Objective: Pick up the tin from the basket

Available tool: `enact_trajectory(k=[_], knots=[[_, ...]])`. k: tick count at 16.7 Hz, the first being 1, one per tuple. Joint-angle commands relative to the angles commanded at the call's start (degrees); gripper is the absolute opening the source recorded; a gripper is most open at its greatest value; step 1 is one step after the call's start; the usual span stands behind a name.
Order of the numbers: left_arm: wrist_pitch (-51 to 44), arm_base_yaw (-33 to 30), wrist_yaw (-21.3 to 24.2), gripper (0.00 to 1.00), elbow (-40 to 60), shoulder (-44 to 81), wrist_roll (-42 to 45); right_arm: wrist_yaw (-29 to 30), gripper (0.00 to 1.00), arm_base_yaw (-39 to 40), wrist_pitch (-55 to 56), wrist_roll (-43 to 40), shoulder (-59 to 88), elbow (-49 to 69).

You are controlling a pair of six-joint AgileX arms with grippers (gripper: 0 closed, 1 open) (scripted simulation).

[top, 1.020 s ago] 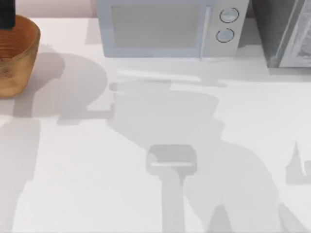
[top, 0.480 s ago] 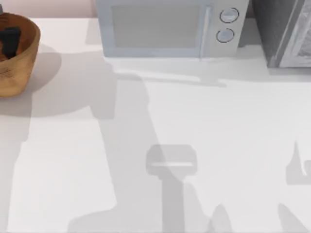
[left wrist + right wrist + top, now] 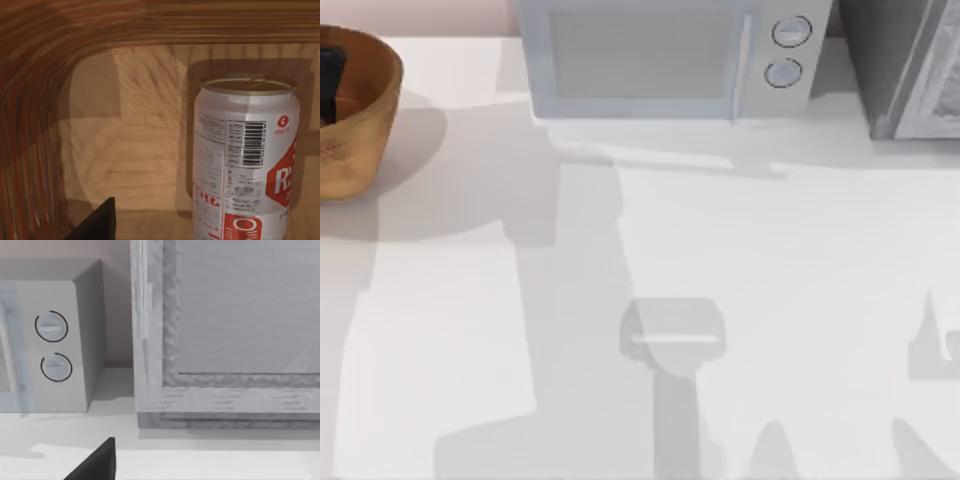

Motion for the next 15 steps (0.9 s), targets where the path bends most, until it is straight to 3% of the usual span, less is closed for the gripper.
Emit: enact_trajectory(k=[5, 11, 15], knots=[[1.1, -0.2, 0.0, 1.00, -1.1, -0.2, -0.2, 0.0, 1.00, 0.0, 0.0, 0.0, 0.0, 0.0], [12.8, -0.4, 0.0, 1.00, -13.6, -0.8, -0.4, 0.0, 1.00, 0.0, 0.0, 0.0, 0.0, 0.0], [14.4, -0.4, -0.1, 1.00, -15.2, -0.8, -0.4, 0.0, 1.00, 0.0, 0.0, 0.0, 0.0, 0.0]])
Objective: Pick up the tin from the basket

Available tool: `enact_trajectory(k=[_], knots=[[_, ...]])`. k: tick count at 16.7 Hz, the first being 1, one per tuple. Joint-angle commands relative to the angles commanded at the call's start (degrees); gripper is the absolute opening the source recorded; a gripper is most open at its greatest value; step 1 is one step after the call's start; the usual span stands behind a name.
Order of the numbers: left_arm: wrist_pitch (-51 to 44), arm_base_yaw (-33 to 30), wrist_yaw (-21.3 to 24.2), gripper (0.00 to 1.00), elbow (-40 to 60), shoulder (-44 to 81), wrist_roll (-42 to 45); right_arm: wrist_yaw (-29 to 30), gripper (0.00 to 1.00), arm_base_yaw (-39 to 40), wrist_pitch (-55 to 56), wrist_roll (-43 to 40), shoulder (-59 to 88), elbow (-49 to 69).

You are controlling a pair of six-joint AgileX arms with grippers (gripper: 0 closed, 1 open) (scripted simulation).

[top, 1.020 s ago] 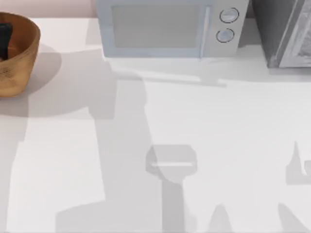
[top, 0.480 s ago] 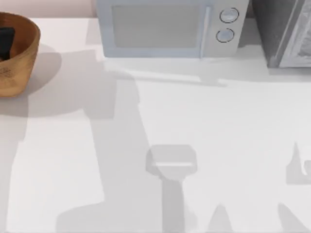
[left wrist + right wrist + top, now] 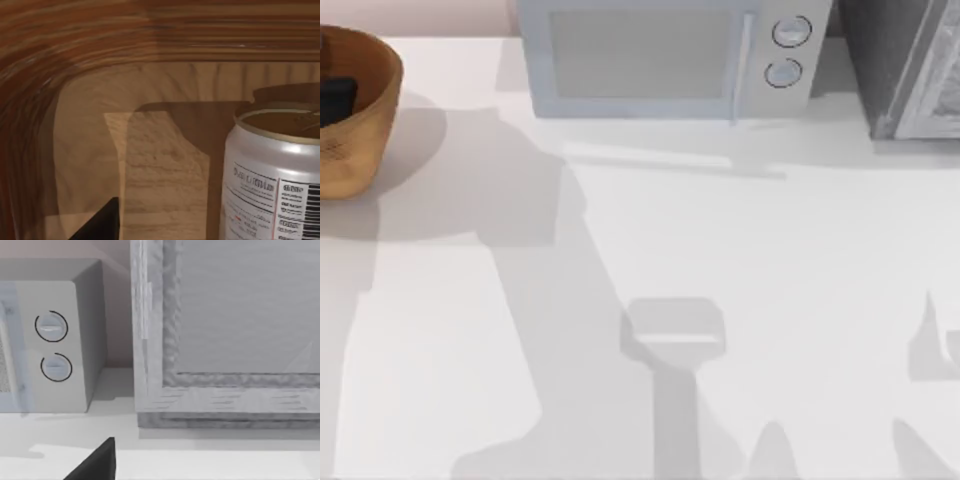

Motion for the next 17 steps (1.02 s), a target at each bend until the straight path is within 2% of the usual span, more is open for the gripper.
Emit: enact_trajectory(k=[1, 14, 17], knots=[[0.0, 0.0, 0.0, 1.00, 0.0, 0.0, 0.0, 0.0, 1.00, 0.0, 0.0, 0.0, 0.0, 0.0], [0.0, 0.0, 0.0, 0.02, 0.0, 0.0, 0.0, 0.0, 1.00, 0.0, 0.0, 0.0, 0.0, 0.0], [0.0, 0.0, 0.0, 0.00, 0.0, 0.0, 0.0, 0.0, 1.00, 0.0, 0.0, 0.0, 0.0, 0.0]])
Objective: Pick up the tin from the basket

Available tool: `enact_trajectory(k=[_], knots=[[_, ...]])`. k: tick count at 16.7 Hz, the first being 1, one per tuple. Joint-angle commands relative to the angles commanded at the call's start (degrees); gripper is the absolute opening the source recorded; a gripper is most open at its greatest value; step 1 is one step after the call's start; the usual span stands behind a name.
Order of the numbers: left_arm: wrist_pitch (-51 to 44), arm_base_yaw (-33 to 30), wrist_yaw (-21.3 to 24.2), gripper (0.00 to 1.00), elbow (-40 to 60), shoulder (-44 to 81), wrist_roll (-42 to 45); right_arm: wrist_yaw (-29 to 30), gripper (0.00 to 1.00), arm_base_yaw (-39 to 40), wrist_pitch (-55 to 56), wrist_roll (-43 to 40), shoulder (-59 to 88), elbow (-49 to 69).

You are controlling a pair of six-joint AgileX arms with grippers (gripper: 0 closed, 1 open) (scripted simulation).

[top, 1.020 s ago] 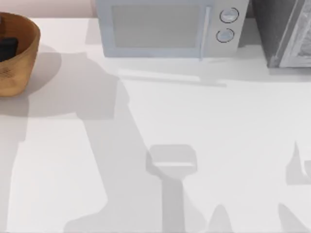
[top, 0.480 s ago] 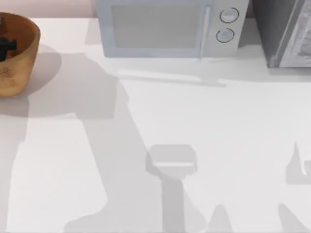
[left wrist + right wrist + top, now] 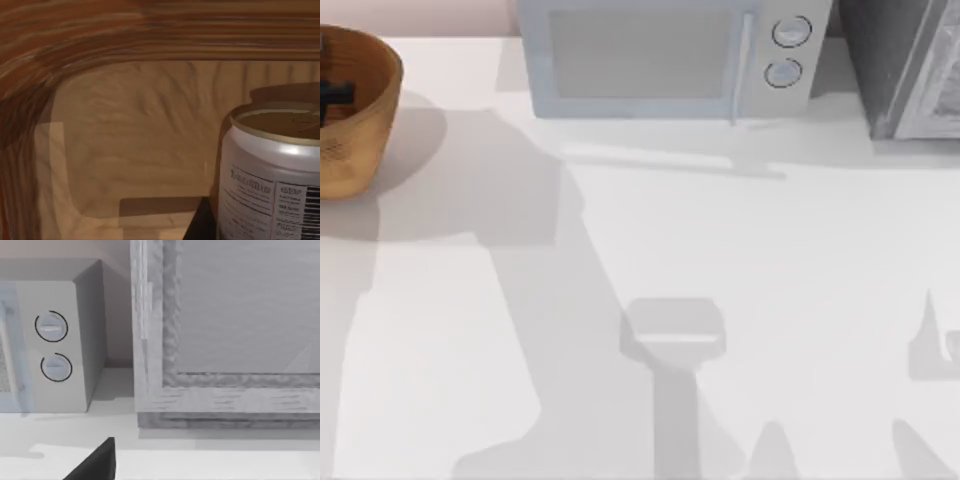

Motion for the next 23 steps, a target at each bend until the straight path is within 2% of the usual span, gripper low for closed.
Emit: enact_trajectory(k=[8, 12, 17, 23], knots=[[-0.1, 0.1, -0.5, 0.00, -2.6, -3.9, -0.6, 0.0, 1.00, 0.0, 0.0, 0.0, 0.0, 0.0], [2.5, -0.9, -3.0, 0.00, -10.6, -11.3, -1.0, 0.0, 1.00, 0.0, 0.0, 0.0, 0.0, 0.0], [11.4, -3.6, -7.5, 0.00, -33.7, -33.2, -2.0, 0.0, 1.00, 0.0, 0.0, 0.0, 0.0, 0.0], [30.7, -6.9, -11.1, 0.00, -71.3, -74.3, -4.6, 0.0, 1.00, 0.0, 0.0, 0.0, 0.0, 0.0]])
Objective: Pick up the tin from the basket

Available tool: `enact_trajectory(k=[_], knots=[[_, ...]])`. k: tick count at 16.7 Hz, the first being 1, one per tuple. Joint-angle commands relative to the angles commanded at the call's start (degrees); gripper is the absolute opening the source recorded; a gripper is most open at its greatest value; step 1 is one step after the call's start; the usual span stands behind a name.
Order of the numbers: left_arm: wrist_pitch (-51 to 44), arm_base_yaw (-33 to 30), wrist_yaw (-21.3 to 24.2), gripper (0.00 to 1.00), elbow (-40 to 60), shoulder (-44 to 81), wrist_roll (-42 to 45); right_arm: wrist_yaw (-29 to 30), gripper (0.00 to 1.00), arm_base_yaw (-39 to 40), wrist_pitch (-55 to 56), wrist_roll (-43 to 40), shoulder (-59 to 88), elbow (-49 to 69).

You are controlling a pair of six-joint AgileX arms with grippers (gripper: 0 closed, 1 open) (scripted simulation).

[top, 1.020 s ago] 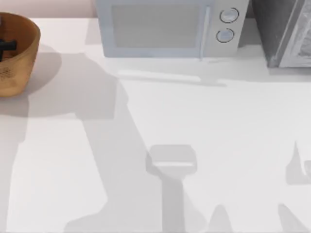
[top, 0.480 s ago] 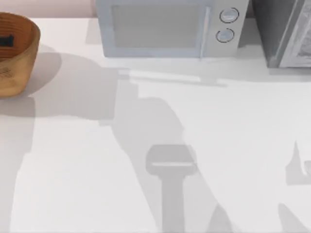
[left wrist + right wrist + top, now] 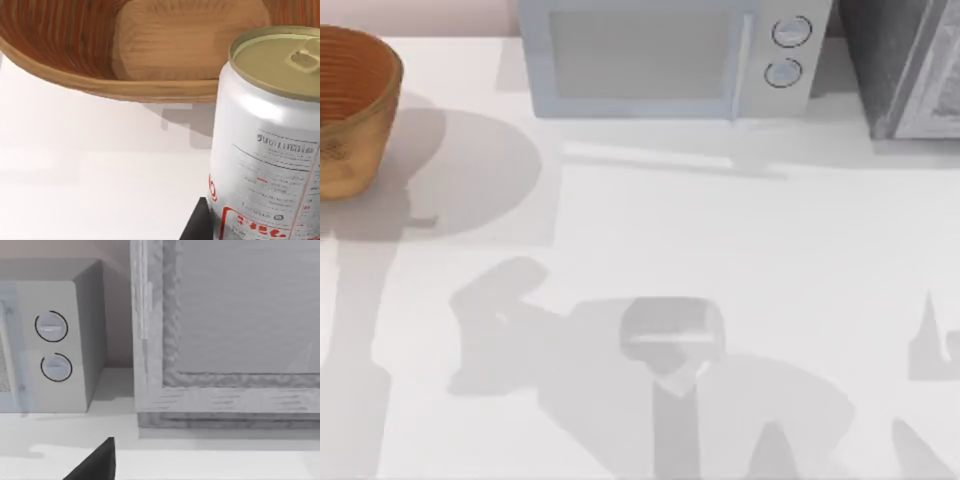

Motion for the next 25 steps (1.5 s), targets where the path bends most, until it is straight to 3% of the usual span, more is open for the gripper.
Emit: enact_trajectory(k=[7, 12, 16, 23, 25], knots=[[24.2, -2.5, 1.7, 0.00, -39.4, -48.0, -4.0, 0.0, 1.00, 0.0, 0.0, 0.0, 0.0, 0.0], [36.2, -3.3, 5.1, 0.00, -58.2, -69.1, -6.5, 0.0, 1.00, 0.0, 0.0, 0.0, 0.0, 0.0], [39.8, -3.3, 6.6, 0.00, -63.9, -75.1, -7.3, 0.0, 1.00, 0.0, 0.0, 0.0, 0.0, 0.0], [39.8, -3.2, 6.7, 0.00, -63.7, -74.6, -7.2, 0.0, 1.00, 0.0, 0.0, 0.0, 0.0, 0.0], [41.1, -3.6, 8.8, 0.00, -62.5, -72.2, -7.3, 0.0, 1.00, 0.0, 0.0, 0.0, 0.0, 0.0]])
